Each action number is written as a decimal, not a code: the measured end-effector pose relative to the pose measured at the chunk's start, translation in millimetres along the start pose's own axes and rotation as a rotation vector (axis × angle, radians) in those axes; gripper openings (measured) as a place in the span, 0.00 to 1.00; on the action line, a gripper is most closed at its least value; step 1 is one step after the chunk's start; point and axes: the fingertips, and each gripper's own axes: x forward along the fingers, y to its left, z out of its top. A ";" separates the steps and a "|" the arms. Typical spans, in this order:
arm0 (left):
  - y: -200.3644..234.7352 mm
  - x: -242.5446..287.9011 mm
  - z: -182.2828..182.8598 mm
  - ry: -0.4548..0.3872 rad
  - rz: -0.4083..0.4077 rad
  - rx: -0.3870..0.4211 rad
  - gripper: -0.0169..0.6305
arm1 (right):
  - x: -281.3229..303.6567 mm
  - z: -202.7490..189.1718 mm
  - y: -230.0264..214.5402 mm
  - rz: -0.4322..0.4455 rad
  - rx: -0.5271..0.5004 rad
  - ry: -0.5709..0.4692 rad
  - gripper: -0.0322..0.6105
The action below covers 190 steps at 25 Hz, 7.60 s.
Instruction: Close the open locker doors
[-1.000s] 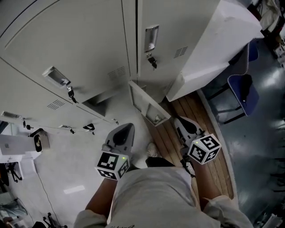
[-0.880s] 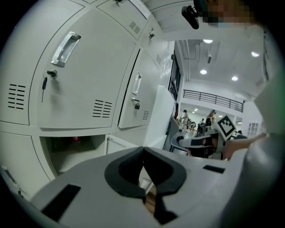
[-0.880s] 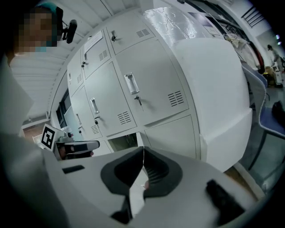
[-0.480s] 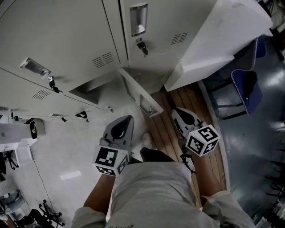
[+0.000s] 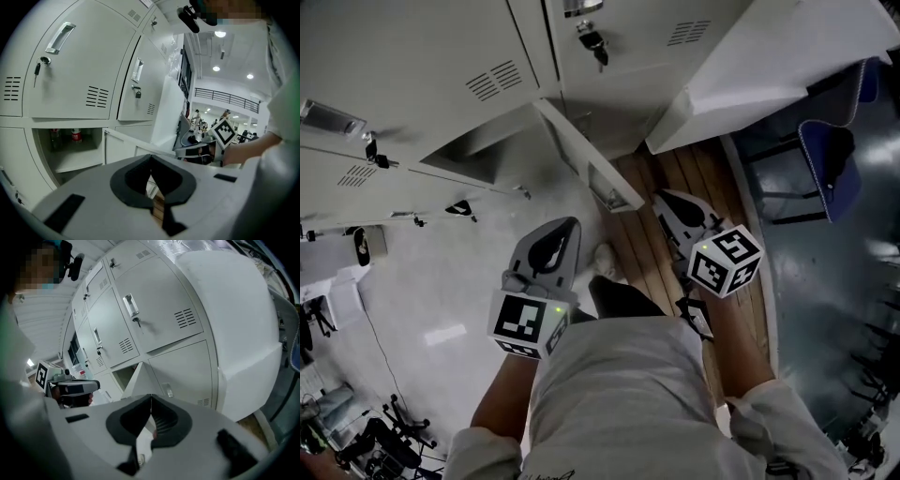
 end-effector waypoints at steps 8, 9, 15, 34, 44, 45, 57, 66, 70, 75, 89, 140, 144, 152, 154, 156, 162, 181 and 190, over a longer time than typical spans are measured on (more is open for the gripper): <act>14.7 -4.8 -14.9 0.028 0.028 -0.015 0.05 | 10.5 -9.6 -0.7 0.019 0.008 0.025 0.09; 16.0 -6.1 -16.2 0.030 0.029 -0.016 0.05 | 11.3 -10.1 0.3 0.020 0.008 0.026 0.09; 26.3 -14.3 -14.6 0.027 0.042 -0.012 0.05 | 15.4 -12.7 8.9 0.023 0.014 0.035 0.09; 58.4 -45.1 -16.3 0.038 0.021 -0.003 0.05 | 32.7 -25.0 53.8 0.021 0.030 0.047 0.09; 79.2 -62.6 -17.3 0.039 -0.005 0.005 0.05 | 45.2 -31.5 79.7 0.000 0.047 0.046 0.09; 81.3 -64.1 -17.0 0.038 -0.008 0.006 0.05 | 46.5 -31.8 82.4 -0.001 0.047 0.046 0.09; 113.0 -88.1 -23.6 0.034 -0.028 -0.001 0.05 | 68.1 -35.0 117.0 -0.023 0.047 0.047 0.09; 143.4 -114.7 -29.4 0.034 -0.037 0.001 0.05 | 88.0 -38.2 151.3 -0.035 0.046 0.042 0.09; 158.6 -127.2 -29.0 0.030 -0.038 0.008 0.05 | 99.0 -40.0 167.0 -0.037 0.047 0.039 0.09; 179.8 -143.9 -30.4 0.026 -0.028 0.016 0.05 | 115.4 -39.7 183.4 -0.036 0.043 0.033 0.09; 236.5 -177.5 -28.8 0.004 0.009 0.020 0.05 | 171.0 -25.1 219.6 -0.011 0.002 0.031 0.09; 312.9 -188.0 8.8 -0.055 0.302 -0.085 0.05 | 307.8 53.5 239.2 0.212 -0.124 0.116 0.09; 316.9 -192.4 7.1 -0.049 0.329 -0.096 0.05 | 314.1 58.3 236.8 0.219 -0.127 0.111 0.09; 318.9 -190.4 7.1 -0.054 0.349 -0.103 0.05 | 317.1 57.7 236.7 0.238 -0.141 0.124 0.09; 318.2 -188.7 7.6 -0.055 0.346 -0.104 0.05 | 316.3 58.3 236.3 0.241 -0.141 0.124 0.09; 317.2 -187.3 5.9 -0.053 0.341 -0.107 0.05 | 314.8 58.4 235.7 0.245 -0.142 0.128 0.09; 314.8 -186.5 3.9 -0.049 0.331 -0.107 0.05 | 307.6 55.9 235.9 0.258 -0.149 0.135 0.09; 294.8 -173.5 33.1 -0.065 0.289 -0.080 0.05 | 251.7 78.4 247.3 0.291 -0.165 0.106 0.09; 286.0 -177.3 47.5 -0.095 0.304 -0.067 0.05 | 228.6 90.6 273.4 0.358 -0.197 0.084 0.09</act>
